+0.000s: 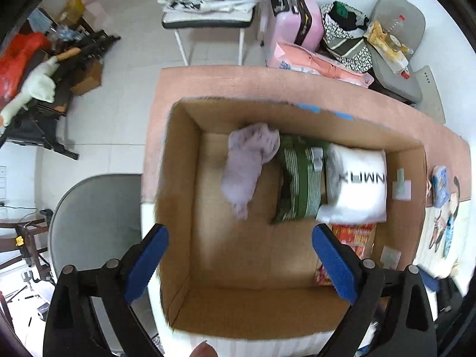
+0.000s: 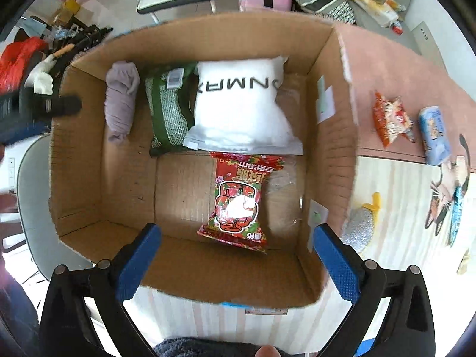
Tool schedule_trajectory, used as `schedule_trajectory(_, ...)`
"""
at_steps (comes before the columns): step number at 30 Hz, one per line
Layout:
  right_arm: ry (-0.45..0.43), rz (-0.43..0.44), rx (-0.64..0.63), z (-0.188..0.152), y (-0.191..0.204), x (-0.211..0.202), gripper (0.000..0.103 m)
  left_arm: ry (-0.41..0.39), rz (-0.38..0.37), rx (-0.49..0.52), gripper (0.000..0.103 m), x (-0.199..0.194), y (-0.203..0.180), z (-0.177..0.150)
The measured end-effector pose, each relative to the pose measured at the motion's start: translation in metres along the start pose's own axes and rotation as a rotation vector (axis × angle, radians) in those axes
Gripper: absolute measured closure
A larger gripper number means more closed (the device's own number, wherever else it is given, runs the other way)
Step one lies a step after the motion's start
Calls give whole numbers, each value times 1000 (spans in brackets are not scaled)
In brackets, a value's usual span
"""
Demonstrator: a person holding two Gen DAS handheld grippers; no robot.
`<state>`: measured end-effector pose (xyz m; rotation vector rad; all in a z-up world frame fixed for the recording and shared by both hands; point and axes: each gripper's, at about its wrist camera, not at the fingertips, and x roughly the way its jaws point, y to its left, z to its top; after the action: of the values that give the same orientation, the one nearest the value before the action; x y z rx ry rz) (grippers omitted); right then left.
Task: Organize soft objects
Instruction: 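Grasp blue tissue pack with right tool while left tool grasps orange panda snack bag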
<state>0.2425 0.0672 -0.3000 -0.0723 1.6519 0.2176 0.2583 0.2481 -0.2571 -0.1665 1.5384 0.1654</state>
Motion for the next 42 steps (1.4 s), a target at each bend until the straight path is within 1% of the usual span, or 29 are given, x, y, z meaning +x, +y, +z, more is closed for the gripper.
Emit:
schedule_trajectory(2,-29,-12,-5,-5,0,-14,0,-27,9,2,4,-9,-4,-18)
schedule_trajectory(6,-84,-35,-16,-20,1,-37,0,-76,2,-4,4,-35,-9,-52)
schedule_trajectory(8,-116,-50,-23,-31,2,-49,0,-97,6,-7,4,-44,-11,-63)
schedule_trajectory(14,-171,-32,-39,-63,4,-77,0,-131,-16,-21,4,-77,-10,-95)
schedule_trajectory(17,-199,-32,-50,-77,5,-90,0,-160,-5,-32,4,-91,-10,-108)
schedule_trajectory(23,-233,6,-63,-97,3,-113,0,-192,9,-32,4,-110,-17,-126)
schedule_trajectory(29,-255,57,-51,-104,-12,-129,0,-216,15,-12,4,-123,-42,-129)
schedule_trajectory(32,-271,73,-24,-105,-33,-138,0,-222,0,-2,4,-126,-64,-123)
schedule_trajectory(35,-281,69,24,-105,-69,-146,0,-207,-31,23,4,-121,-96,-109)
schedule_trajectory(37,-272,51,55,-101,-103,-149,0,-210,-47,61,4,-115,-127,-96)
schedule_trajectory(39,-274,13,86,-96,-135,-150,0,-207,-40,120,4,-105,-162,-80)
schedule_trajectory(41,-260,-43,118,-85,-178,-147,0,-182,-47,205,4,-89,-199,-61)
schedule_trajectory(42,-250,-62,133,-77,-201,-143,0,-160,-53,264,4,-79,-221,-50)
